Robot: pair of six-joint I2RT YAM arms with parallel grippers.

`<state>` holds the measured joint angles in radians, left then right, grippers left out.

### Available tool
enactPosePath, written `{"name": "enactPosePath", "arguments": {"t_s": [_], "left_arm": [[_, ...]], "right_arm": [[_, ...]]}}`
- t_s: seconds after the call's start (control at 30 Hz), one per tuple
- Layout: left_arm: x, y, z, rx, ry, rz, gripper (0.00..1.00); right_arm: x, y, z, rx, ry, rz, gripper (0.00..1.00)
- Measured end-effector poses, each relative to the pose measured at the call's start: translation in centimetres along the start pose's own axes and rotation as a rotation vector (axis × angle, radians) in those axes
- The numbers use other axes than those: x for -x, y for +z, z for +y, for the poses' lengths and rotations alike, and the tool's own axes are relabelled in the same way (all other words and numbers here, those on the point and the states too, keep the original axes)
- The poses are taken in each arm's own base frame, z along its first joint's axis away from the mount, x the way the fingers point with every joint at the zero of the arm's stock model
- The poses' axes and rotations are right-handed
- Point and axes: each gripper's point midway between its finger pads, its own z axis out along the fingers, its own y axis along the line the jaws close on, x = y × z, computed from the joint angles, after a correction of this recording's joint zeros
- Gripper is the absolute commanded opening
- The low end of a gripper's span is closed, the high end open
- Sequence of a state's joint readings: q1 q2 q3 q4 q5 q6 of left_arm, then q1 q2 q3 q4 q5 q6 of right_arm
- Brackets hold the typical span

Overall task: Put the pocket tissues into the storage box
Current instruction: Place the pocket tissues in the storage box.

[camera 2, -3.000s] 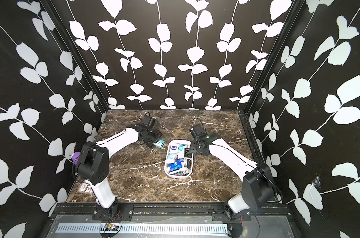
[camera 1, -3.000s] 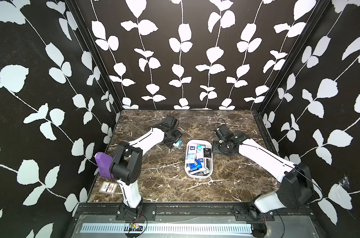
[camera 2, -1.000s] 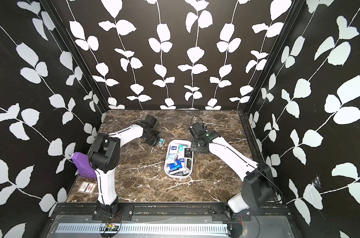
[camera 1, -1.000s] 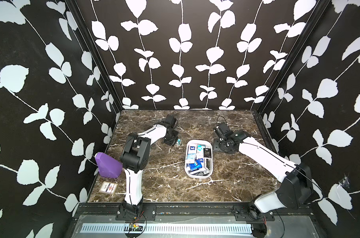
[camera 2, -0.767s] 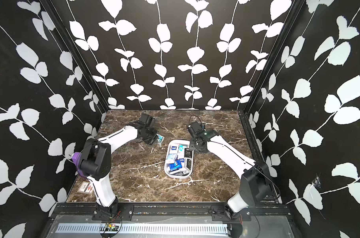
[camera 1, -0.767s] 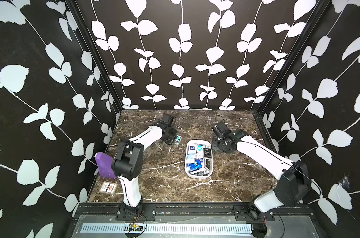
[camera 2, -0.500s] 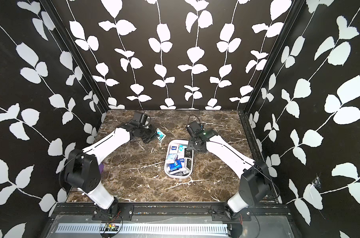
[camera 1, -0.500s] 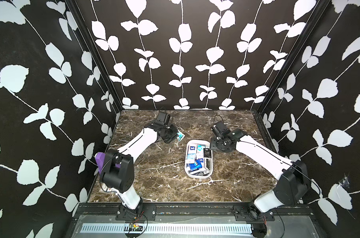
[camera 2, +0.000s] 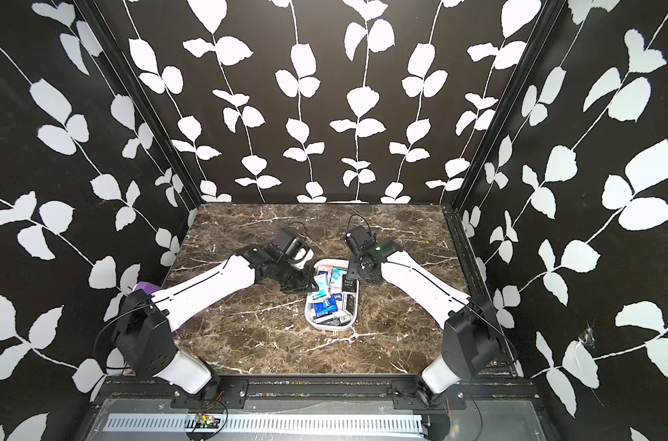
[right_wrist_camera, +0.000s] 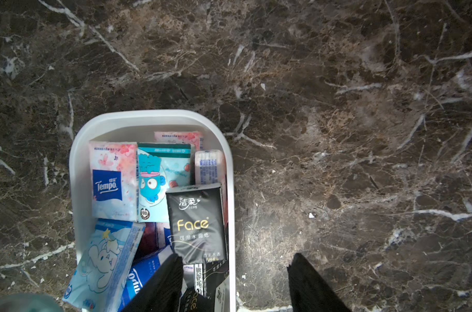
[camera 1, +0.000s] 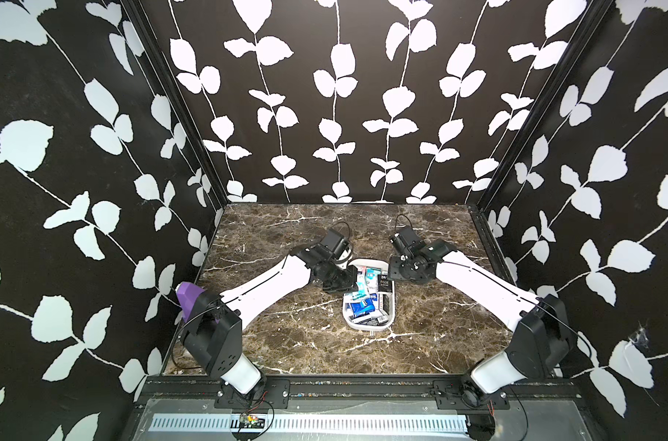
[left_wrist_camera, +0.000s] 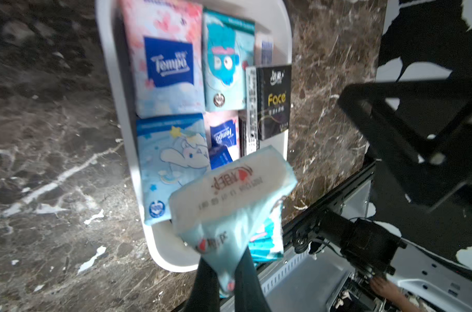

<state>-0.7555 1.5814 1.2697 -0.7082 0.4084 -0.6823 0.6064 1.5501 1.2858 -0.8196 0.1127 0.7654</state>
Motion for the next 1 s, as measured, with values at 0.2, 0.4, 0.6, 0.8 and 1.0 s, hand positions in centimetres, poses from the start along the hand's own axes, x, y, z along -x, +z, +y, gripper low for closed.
{"name": "enactPosePath", "arguments": {"t_s": [0.2, 0.4, 0.6, 0.8, 1.0], "left_arm": [[-1.2, 2.9, -2.2, 0.042, 0.07, 0.086, 0.0], [-1.3, 5.1, -1.1, 0.123, 0.064, 0.124, 0.0], [0.3, 6.1, -0.9, 0.176, 0.049, 0.108, 0.36], [1.9, 4.8, -2.2, 0.164, 0.056, 0.034, 0.76], [3.6, -1.7, -3.4, 0.164, 0.131, -0.166, 0.97]], "right_arm": [[0.8, 0.1, -0.9, 0.004, 0.016, 0.001, 0.65], [1.9, -0.9, -1.0, 0.036, 0.027, -0.043, 0.65], [2.6, -2.2, -1.2, 0.056, 0.019, -0.082, 0.66], [3.6, -2.2, -2.4, 0.021, -0.004, -0.115, 0.73], [5.4, -1.1, -6.9, -0.106, -0.02, -0.256, 0.76]]}}
